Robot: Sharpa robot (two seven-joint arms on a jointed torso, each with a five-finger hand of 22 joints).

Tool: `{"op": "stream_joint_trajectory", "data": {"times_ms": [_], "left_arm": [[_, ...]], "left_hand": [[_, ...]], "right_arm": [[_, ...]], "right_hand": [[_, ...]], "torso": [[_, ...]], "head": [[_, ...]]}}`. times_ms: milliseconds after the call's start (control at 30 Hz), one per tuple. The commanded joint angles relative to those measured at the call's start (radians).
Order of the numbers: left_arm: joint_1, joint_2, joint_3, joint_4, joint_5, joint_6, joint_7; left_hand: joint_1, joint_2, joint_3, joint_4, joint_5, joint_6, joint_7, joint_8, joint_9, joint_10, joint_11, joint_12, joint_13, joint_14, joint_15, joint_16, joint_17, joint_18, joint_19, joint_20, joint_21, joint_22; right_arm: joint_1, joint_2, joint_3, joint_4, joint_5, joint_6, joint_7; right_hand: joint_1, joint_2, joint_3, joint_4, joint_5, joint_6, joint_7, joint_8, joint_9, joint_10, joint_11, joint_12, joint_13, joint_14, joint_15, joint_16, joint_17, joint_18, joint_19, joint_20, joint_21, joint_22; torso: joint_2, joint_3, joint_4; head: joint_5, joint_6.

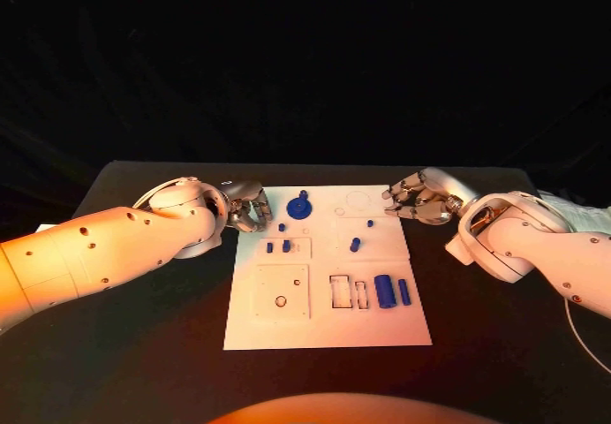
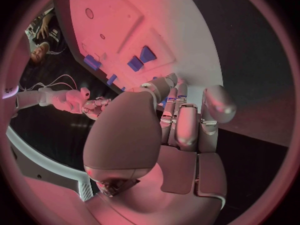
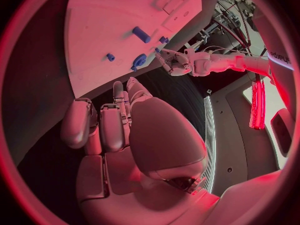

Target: Assemble the parts on the task board

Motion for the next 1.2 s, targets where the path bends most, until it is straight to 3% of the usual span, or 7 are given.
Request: {"op": "stream_joint_trajectory", "data": {"times_ms": [33,167,333,467,533,733,1200], "left_arm": [[0.003,-0.021,0.002,0.002,0.333,-0.142,0.12],[0.004,-0.039,0.002,0.004,0.603,-0.24,0.232],[0.004,-0.057,-0.003,0.025,0.968,-0.304,0.394],[0.003,-0.071,-0.009,0.057,1.286,-0.289,0.52],[0.003,-0.077,-0.01,0.07,1.373,-0.277,0.556],[0.002,-0.094,-0.014,0.1,1.504,-0.256,0.607],[0.002,-0.107,-0.016,0.126,1.541,-0.238,0.622]], "left_hand": [[0.013,-0.005,0.057,-0.023,-0.001,0.015,0.01,0.007,-0.003,-0.003,0.009,-0.004,-0.003,-0.018,0.006,-0.043,-0.075,0.026,-0.036,0.003,-0.096,-0.054],[0.007,-0.015,0.102,-0.048,-0.003,0.024,0.019,0.006,-0.005,-0.005,0.015,0.0,-0.001,-0.107,0.008,-0.164,-0.274,0.065,-0.13,0.004,-0.319,-0.178],[-0.032,0.0,0.09,-0.034,-0.008,0.037,0.016,0.013,-0.004,0.021,0.009,0.026,0.004,-0.141,0.008,-0.207,-0.342,0.078,-0.173,0.007,-0.397,-0.219],[-0.075,0.01,0.047,-0.011,-0.011,0.033,0.011,0.014,-0.004,0.018,0.006,0.04,0.005,-0.166,0.011,-0.232,-0.385,0.079,-0.194,0.013,-0.424,-0.234],[-0.083,0.015,0.03,-0.009,-0.011,0.031,0.009,0.015,-0.004,0.018,0.004,0.047,0.006,-0.172,0.011,-0.234,-0.392,0.08,-0.198,0.014,-0.431,-0.239],[-0.089,0.025,-0.001,-0.011,-0.01,0.031,0.007,0.019,-0.004,0.018,0.002,0.062,0.008,-0.183,0.009,-0.24,-0.411,0.081,-0.2,0.014,-0.444,-0.25],[-0.089,0.031,-0.021,-0.016,-0.009,0.033,0.005,0.023,-0.003,0.018,0.0,0.075,0.01,-0.192,0.008,-0.246,-0.428,0.081,-0.2,0.014,-0.453,-0.258]], "right_arm": [[0.0,0.006,0.0,-0.011,-0.246,0.048,-0.054],[0.0,0.018,0.0,-0.019,-0.386,0.077,-0.087],[0.0,0.043,-0.002,-0.033,-0.517,0.104,-0.119],[0.0,0.069,-0.01,-0.049,-0.585,0.126,-0.138],[0.0,0.082,-0.015,-0.059,-0.6,0.134,-0.141],[0.0,0.128,-0.029,-0.094,-0.621,0.153,-0.139],[-0.001,0.19,-0.048,-0.134,-0.618,0.186,-0.115]], "right_hand": [[0.022,-0.028,0.045,-0.008,-0.012,0.035,0.002,-0.01,0.0,0.051,0.001,-0.093,-0.12,0.03,0.005,-0.01,-0.01,0.01,0.006,0.005,-0.003,-0.001],[0.009,-0.054,0.095,-0.003,-0.036,0.053,-0.003,-0.018,-0.002,0.083,0.001,-0.159,-0.229,0.032,0.005,-0.02,-0.02,0.01,0.008,0.01,-0.006,-0.004],[-0.007,-0.076,0.146,-0.001,-0.079,0.061,-0.007,-0.021,-0.006,0.1,0.002,-0.196,-0.313,0.033,0.009,-0.03,-0.032,0.011,0.008,0.011,-0.012,-0.011],[-0.013,-0.084,0.176,-0.004,-0.097,0.054,-0.009,-0.022,-0.01,0.096,0.0,-0.213,-0.351,0.034,0.01,-0.036,-0.038,0.012,0.006,0.01,-0.017,-0.018],[-0.016,-0.088,0.186,-0.005,-0.103,0.051,-0.01,-0.022,-0.011,0.094,0.0,-0.218,-0.364,0.034,0.01,-0.037,-0.04,0.012,0.005,0.01,-0.019,-0.02],[-0.022,-0.091,0.21,-0.01,-0.11,0.048,-0.011,-0.022,-0.014,0.093,-0.001,-0.226,-0.391,0.034,0.009,-0.042,-0.045,0.013,0.005,0.01,-0.022,-0.023],[-0.03,-0.087,0.248,-0.021,-0.111,0.055,-0.015,-0.02,-0.015,0.1,-0.004,-0.233,-0.426,0.032,0.006,-0.053,-0.058,0.013,0.007,0.008,-0.024,-0.026]], "torso": [[0.0,0.0006,0.0007],[0.001,-0.0018,0.0005],[0.002,-0.0008,0.0001],[0.003,-0.0016,0.0],[0.003,-0.0017,0.001],[0.003,0.0002,0.0013],[0.003,-0.0015,-0.001]], "head": [[-0.006,0.007],[-0.012,0.014],[-0.028,0.024],[-0.035,0.027],[-0.039,0.027],[-0.041,0.03],[-0.034,0.027]]}}
